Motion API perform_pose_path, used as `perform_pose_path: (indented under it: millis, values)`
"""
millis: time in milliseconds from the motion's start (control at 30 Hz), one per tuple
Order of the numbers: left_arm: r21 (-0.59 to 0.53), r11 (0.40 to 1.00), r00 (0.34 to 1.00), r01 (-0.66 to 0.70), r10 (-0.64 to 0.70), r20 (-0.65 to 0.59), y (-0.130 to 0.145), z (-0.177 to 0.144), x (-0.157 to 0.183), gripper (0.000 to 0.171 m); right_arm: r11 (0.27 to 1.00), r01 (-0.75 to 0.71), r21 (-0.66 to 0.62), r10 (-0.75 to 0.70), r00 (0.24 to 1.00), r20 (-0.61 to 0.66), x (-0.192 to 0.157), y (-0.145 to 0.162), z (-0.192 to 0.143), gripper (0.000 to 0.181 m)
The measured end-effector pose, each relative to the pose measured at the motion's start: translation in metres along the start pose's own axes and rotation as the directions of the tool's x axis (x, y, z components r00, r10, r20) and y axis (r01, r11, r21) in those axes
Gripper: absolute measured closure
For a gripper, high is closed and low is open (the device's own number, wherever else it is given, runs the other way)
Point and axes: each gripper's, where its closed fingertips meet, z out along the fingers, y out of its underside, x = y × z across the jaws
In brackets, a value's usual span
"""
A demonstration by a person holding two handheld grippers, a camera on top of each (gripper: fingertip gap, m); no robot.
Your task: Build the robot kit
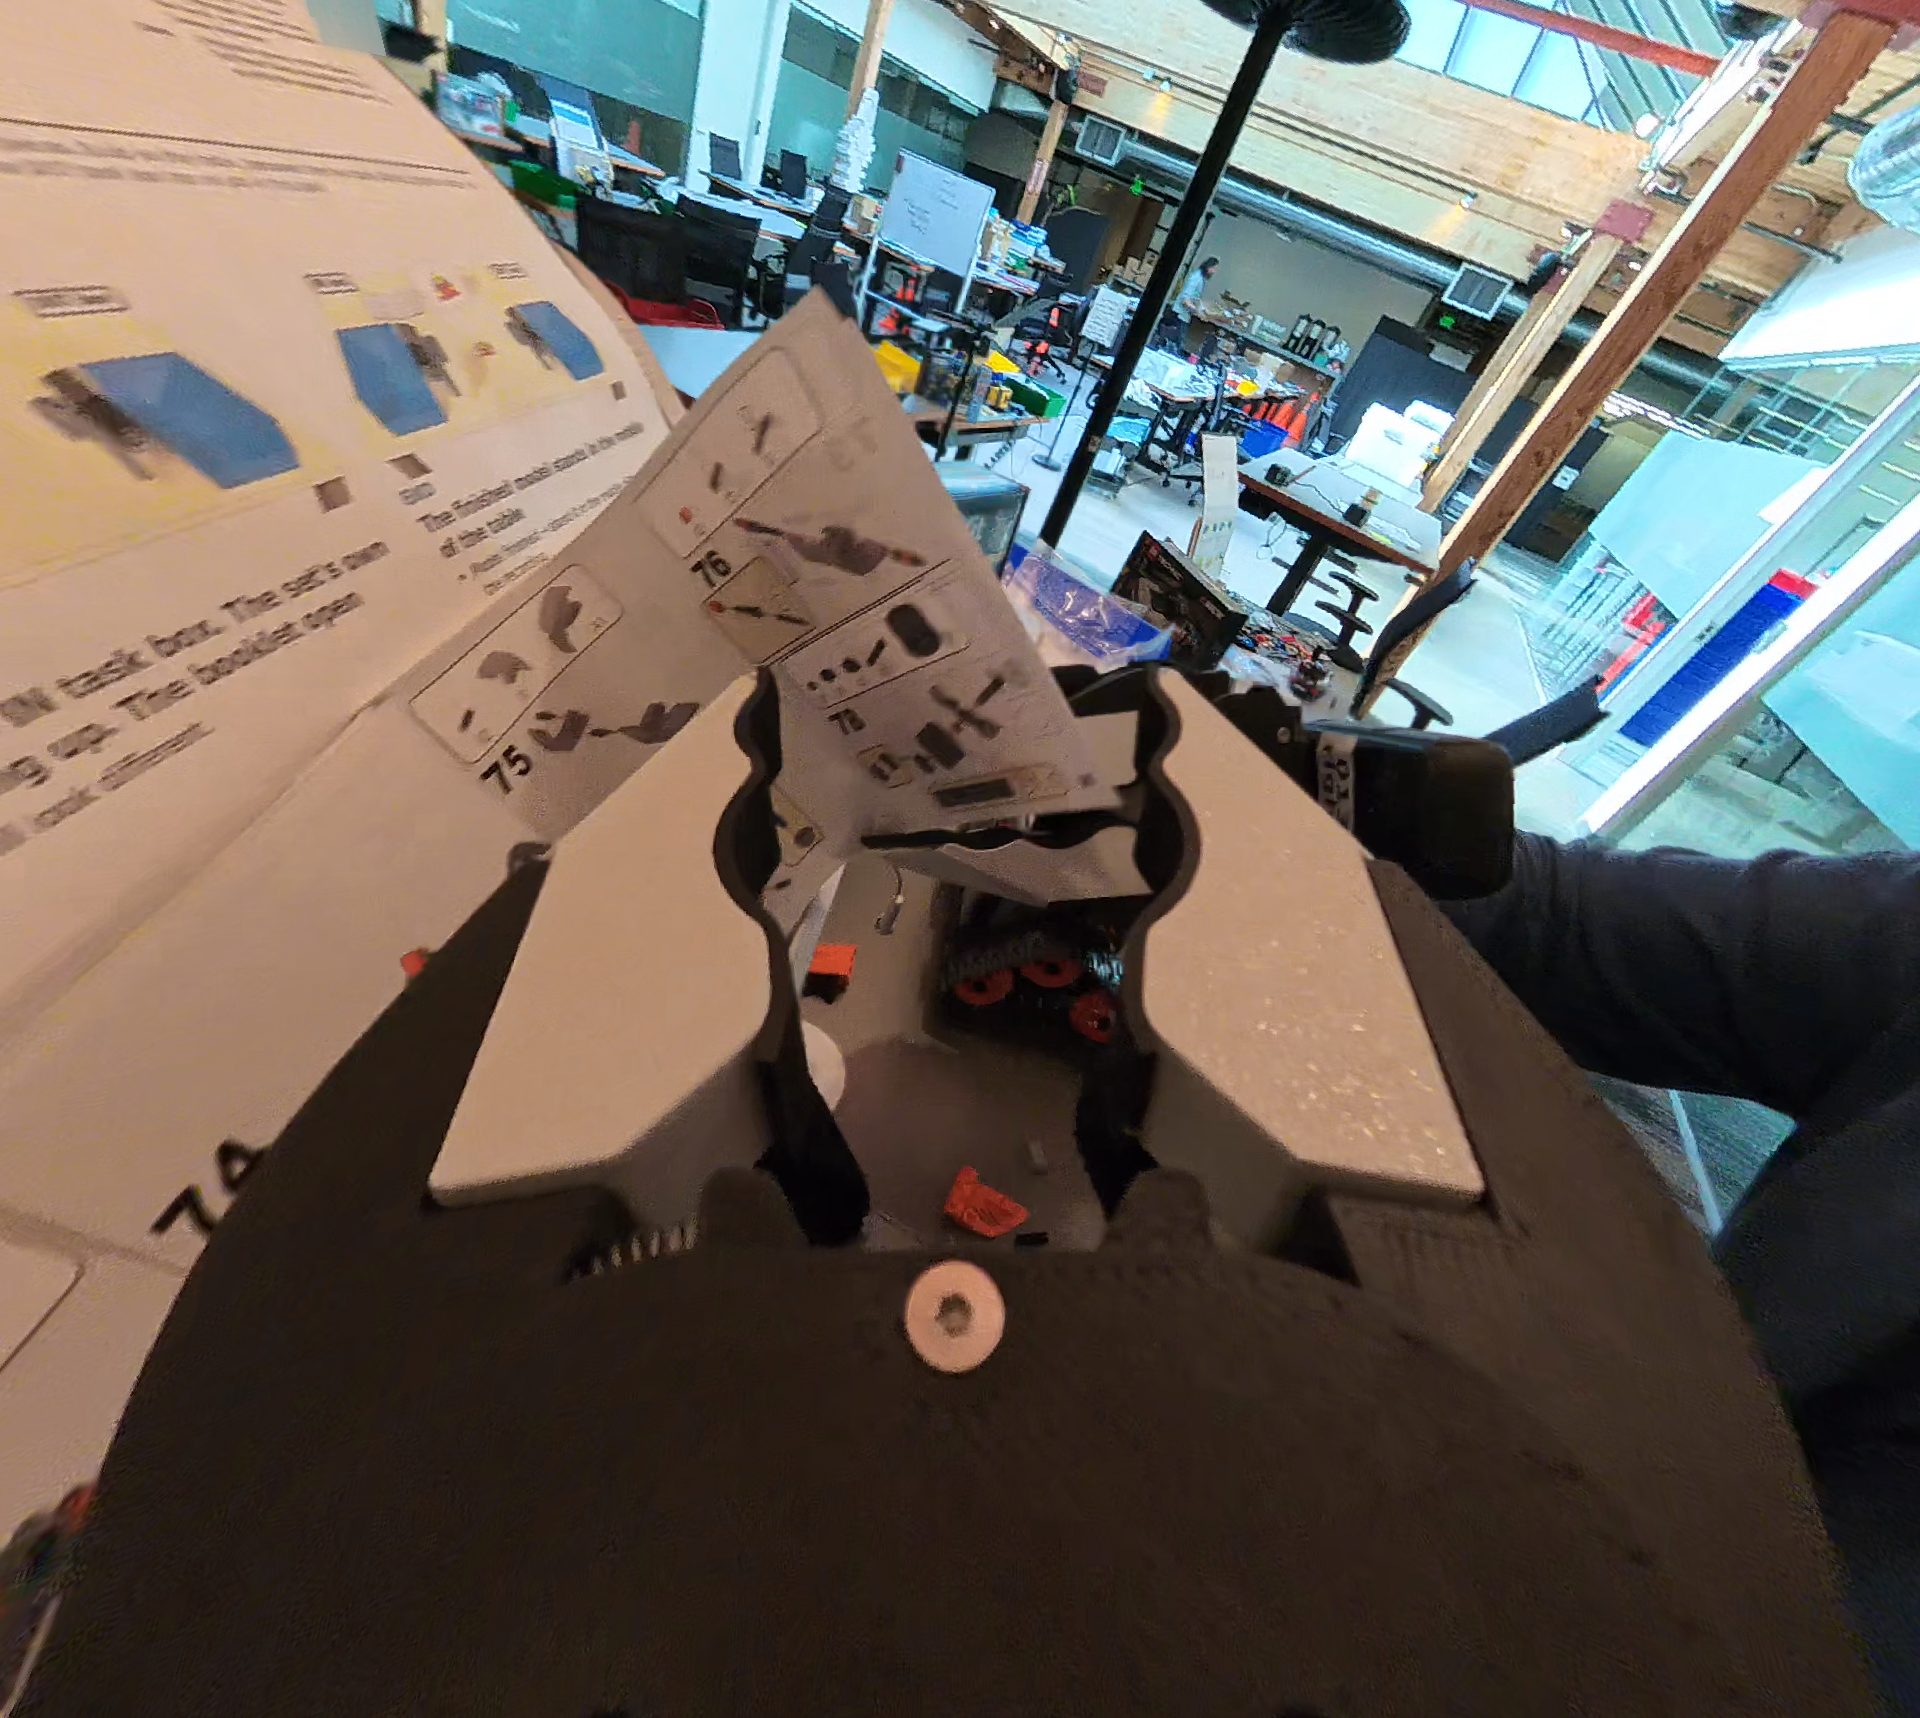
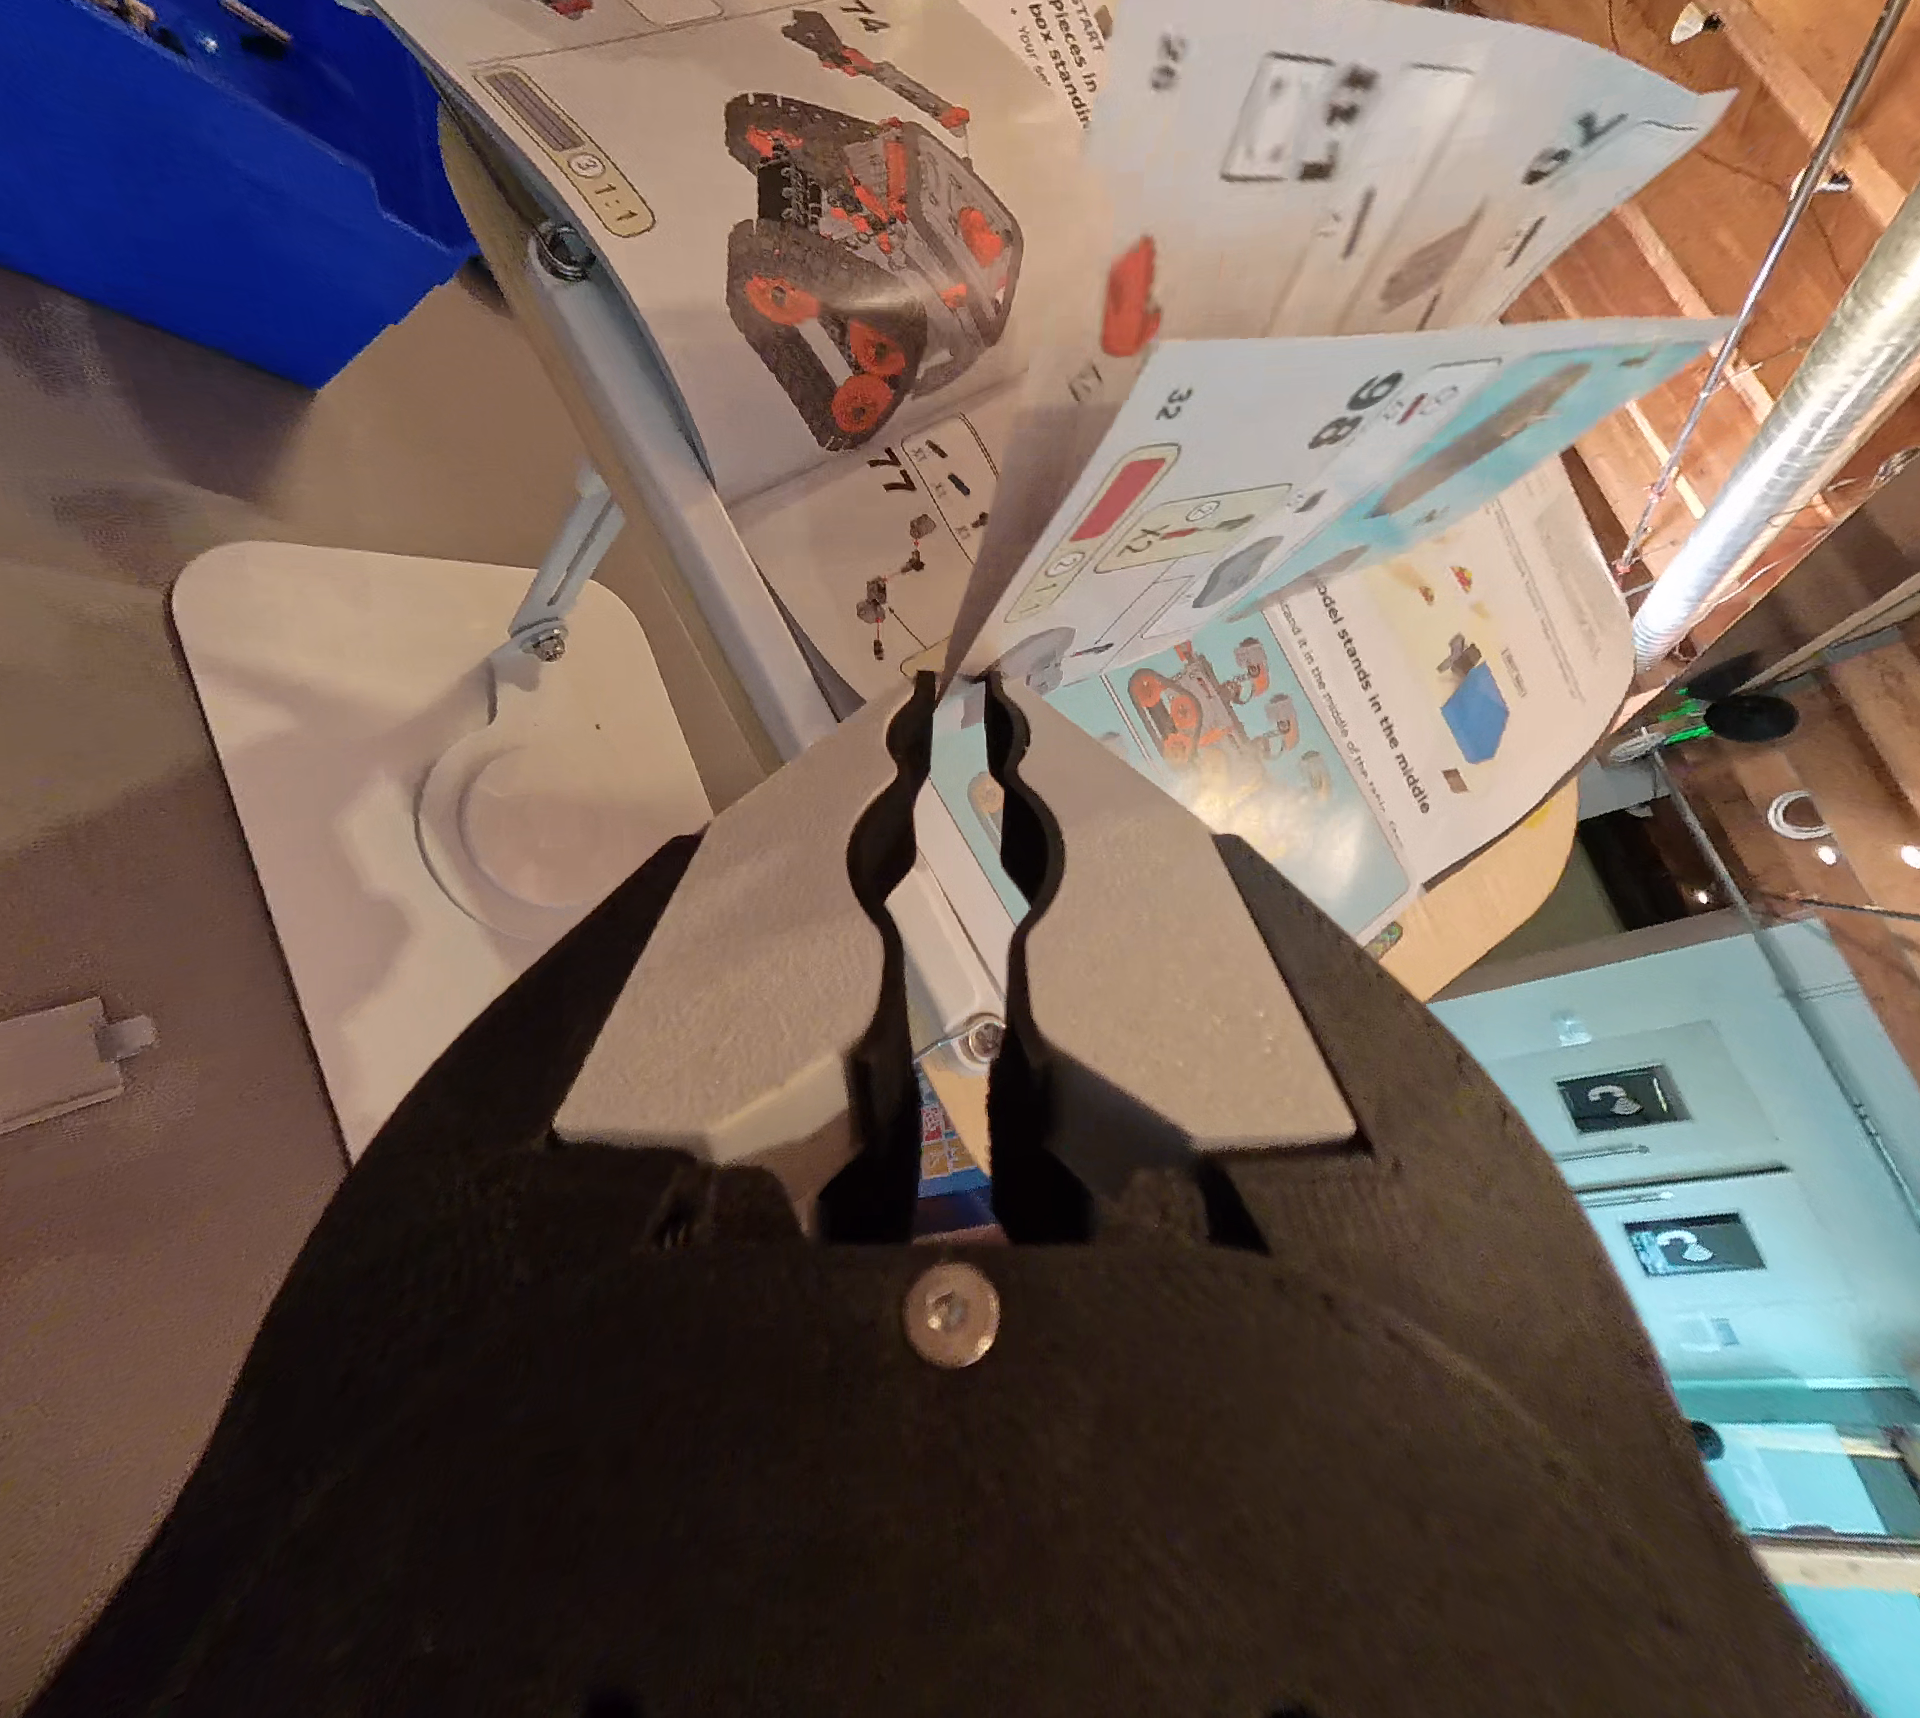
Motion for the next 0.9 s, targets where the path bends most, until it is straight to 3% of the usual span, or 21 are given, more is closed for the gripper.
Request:
perform_pose_path:
  millis: [67, 100, 200, 300, 467, 567, 633, 733, 833, 900]
  values:
    - [-0.038, 0.999, 1.000, 0.015, -0.016, -0.023, 0.000, 0.010, 0.008, 0.093, 1.000, 0.026, 0.005, -0.026, 1.000, 0.006, -0.002, -0.005, 0.002, 0.175]
    - [-0.054, 0.998, 0.999, 0.023, -0.025, -0.032, 0.002, 0.013, 0.010, 0.095, 0.999, 0.044, 0.003, -0.044, 0.999, 0.006, -0.003, -0.006, 0.003, 0.175]
    - [-0.100, 0.994, 0.999, 0.045, -0.045, 0.006, 0.013, 0.019, -0.002, 0.125, 0.999, 0.043, 0.013, -0.043, 0.999, 0.023, -0.004, -0.010, 0.005, 0.176]
    - [-0.023, 0.999, 0.997, 0.041, -0.042, -0.062, 0.005, 0.012, 0.002, 0.171, 0.998, 0.056, 0.005, -0.056, 0.998, 0.028, -0.003, -0.008, 0.004, 0.175]
    - [-0.048, 0.999, 1.000, 0.012, -0.012, -0.001, 0.015, 0.007, -0.011, 0.171, 0.998, -0.063, 0.019, 0.061, 0.995, 0.081, 0.005, 0.001, -0.007, 0.153]
    - [-0.021, 1.000, 0.999, 0.021, -0.020, 0.045, 0.013, -0.005, -0.022, 0.171, 0.982, -0.186, 0.039, 0.178, 0.972, 0.154, 0.012, 0.005, -0.018, 0.128]
    - [-0.019, 1.000, 0.996, 0.012, -0.011, 0.092, 0.016, -0.014, -0.030, 0.171, 0.952, -0.301, 0.059, 0.282, 0.934, 0.220, 0.019, 0.009, -0.026, 0.117]
    - [0.017, 0.999, 0.992, 0.036, -0.038, 0.120, 0.018, -0.030, -0.038, 0.171, 0.834, -0.544, 0.093, 0.480, 0.799, 0.363, 0.034, 0.014, -0.038, 0.119]
    - [0.036, 0.998, 0.989, 0.050, -0.055, 0.137, 0.022, -0.040, -0.043, 0.171, 0.706, -0.705, 0.068, 0.612, 0.657, 0.440, 0.050, 0.027, -0.040, 0.129]
    - [0.036, 0.998, 0.987, 0.047, -0.051, 0.154, 0.025, -0.045, -0.045, 0.171, 0.664, -0.745, 0.066, 0.636, 0.610, 0.473, 0.051, 0.028, -0.040, 0.137]
